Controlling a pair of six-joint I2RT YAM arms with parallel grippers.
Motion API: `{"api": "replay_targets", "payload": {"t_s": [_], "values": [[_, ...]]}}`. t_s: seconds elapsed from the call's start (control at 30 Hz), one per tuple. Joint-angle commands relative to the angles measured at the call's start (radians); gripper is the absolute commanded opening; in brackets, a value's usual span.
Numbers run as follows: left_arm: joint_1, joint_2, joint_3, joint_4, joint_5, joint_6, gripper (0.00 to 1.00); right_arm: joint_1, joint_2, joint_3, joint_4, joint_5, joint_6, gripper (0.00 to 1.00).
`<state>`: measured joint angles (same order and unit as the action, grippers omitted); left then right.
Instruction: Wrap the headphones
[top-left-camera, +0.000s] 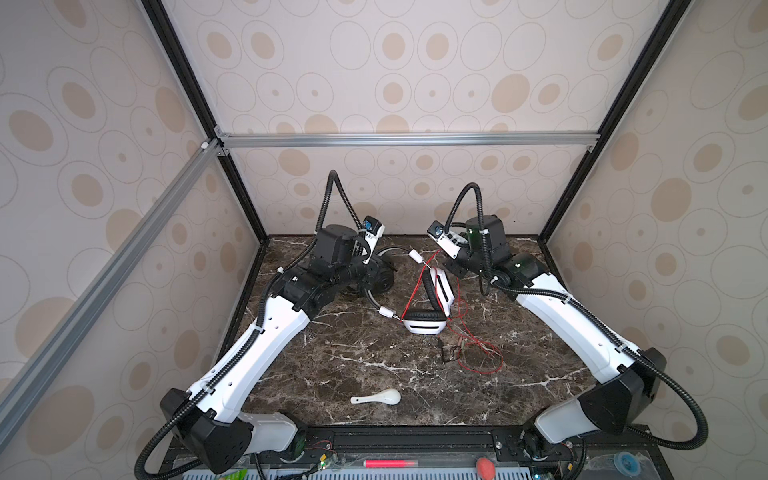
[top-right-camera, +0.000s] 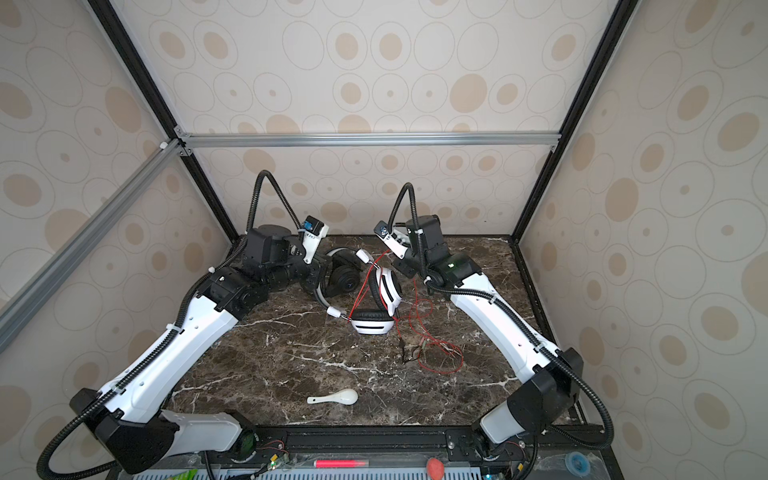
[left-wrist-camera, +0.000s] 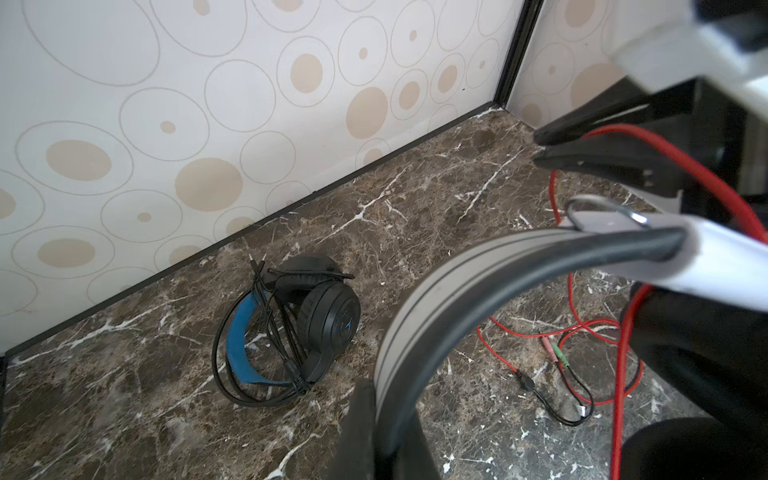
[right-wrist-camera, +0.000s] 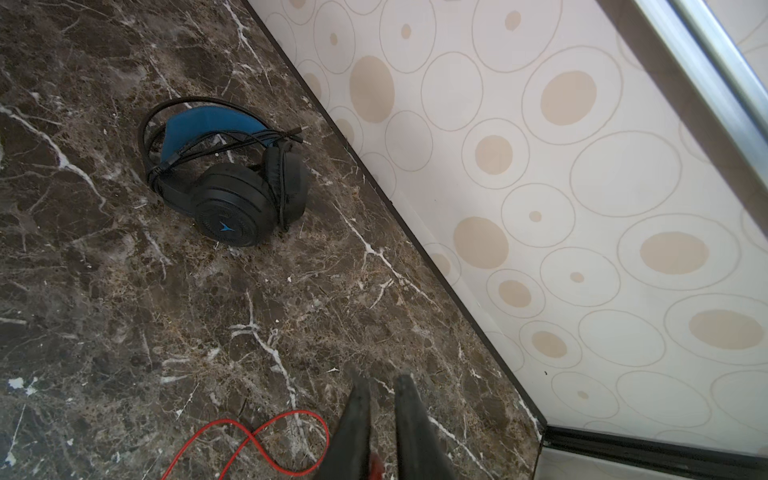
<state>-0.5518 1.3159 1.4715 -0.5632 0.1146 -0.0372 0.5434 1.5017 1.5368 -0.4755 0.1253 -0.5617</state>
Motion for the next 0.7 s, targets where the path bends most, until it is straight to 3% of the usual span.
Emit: {"api": "replay_targets", "payload": {"t_s": [0.0,0.5,0.67], "values": [[-0.002,-0.017,0.091,0.082,0.073,-0.066,0.0,-0.008,-0.017,-0.03,0.041,-0.043,0.054,0.15],[-0.002,0.059,0.283,0.106,0.168,-0.151,0.0,-0.065,-0.046,-0.211,0.218,-0.159,0.277,0.16],[-0.001,0.076,0.328,0.128,0.176,-0.181,0.0,-0.069,-0.046,-0.251,0.264,-0.194,0.316,0.23]]}}
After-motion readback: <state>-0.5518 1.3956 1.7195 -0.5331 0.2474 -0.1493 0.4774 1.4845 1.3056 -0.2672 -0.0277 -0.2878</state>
